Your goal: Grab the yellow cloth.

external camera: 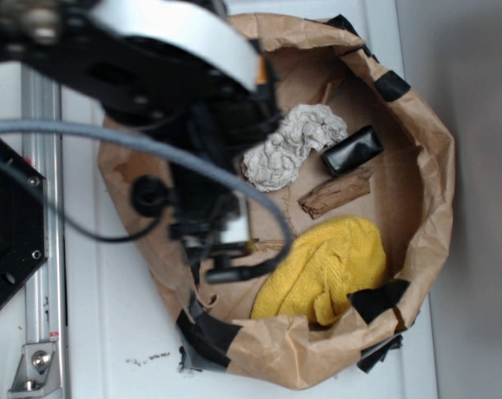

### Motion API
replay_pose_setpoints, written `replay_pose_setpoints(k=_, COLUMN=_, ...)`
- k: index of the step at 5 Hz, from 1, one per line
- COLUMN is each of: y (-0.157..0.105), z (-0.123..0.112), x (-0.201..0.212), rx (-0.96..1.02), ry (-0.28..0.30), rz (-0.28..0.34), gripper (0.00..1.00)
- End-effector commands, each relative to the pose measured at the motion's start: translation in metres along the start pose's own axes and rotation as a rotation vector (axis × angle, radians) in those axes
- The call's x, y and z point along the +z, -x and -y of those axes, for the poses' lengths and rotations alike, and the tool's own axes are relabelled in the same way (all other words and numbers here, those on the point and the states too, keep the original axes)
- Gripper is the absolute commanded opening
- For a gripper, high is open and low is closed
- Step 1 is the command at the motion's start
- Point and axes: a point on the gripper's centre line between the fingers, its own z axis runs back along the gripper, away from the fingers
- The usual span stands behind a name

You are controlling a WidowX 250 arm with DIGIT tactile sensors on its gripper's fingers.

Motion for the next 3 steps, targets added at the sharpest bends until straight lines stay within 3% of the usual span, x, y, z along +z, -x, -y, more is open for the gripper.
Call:
replay_pose_setpoints(k=1, y=-0.035, z=0.036, x=-0.058, rx=-0.158, ry=-0.027, rz=0.021, gripper=1.0)
replay_pose_setpoints(k=2, y=-0.031, z=0.036, x=-0.099, rx=-0.172, ry=0.014, rz=-0.038, gripper=1.0)
replay_pose_setpoints(k=3, y=-0.038, z=0.045, x=-0.119, rx=-0.259, ry=-0.003, rz=-0.019, gripper=1.0)
